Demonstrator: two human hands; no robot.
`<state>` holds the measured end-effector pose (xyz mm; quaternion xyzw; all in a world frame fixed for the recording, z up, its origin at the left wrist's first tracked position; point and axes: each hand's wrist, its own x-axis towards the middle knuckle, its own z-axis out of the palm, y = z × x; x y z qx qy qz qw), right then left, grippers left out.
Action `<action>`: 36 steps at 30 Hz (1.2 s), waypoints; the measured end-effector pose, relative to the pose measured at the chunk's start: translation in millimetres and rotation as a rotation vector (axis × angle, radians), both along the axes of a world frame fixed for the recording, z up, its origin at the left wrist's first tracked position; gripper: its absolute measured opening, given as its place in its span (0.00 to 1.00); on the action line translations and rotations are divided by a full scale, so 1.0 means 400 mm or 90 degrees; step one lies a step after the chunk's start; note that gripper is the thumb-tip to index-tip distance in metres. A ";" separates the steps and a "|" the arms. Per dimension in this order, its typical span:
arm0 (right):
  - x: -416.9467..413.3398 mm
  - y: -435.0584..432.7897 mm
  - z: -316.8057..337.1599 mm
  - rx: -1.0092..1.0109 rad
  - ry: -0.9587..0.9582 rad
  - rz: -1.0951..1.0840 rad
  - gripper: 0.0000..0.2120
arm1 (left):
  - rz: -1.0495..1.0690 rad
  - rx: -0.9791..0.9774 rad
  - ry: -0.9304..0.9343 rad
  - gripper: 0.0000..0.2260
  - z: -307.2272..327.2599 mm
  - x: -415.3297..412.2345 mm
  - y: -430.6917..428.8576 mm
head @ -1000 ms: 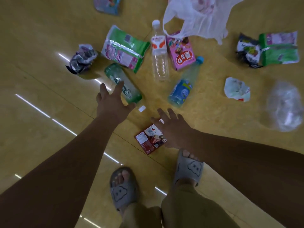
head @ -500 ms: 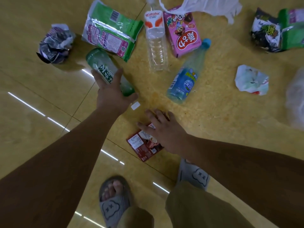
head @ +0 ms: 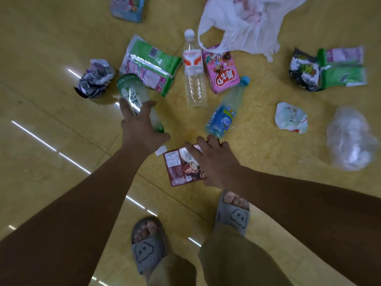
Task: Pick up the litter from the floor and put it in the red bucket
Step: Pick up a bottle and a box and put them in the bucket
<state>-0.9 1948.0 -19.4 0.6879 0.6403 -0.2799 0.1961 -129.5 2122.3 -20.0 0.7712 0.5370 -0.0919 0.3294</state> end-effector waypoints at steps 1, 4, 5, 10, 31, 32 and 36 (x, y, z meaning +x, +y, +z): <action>0.006 0.010 0.033 0.003 -0.005 -0.009 0.60 | 0.001 0.003 0.001 0.40 0.039 0.007 0.007; 0.020 0.039 0.138 0.016 -0.020 -0.031 0.62 | 0.010 0.014 -0.014 0.40 0.162 0.025 0.033; 0.025 0.050 0.176 0.021 -0.026 -0.034 0.62 | 0.015 0.016 -0.025 0.40 0.203 0.029 0.043; 0.056 0.106 0.383 0.048 -0.027 -0.034 0.59 | 0.000 0.045 -0.083 0.41 0.409 0.034 0.094; 0.042 0.384 1.281 0.167 -0.106 -0.031 0.56 | -0.002 0.073 -0.157 0.44 1.316 -0.164 0.224; 0.036 0.400 1.319 0.177 -0.111 -0.028 0.56 | 0.002 0.084 -0.161 0.44 1.354 -0.176 0.240; 0.006 0.469 1.460 0.204 -0.118 -0.018 0.55 | 0.028 0.121 -0.187 0.44 1.496 -0.221 0.301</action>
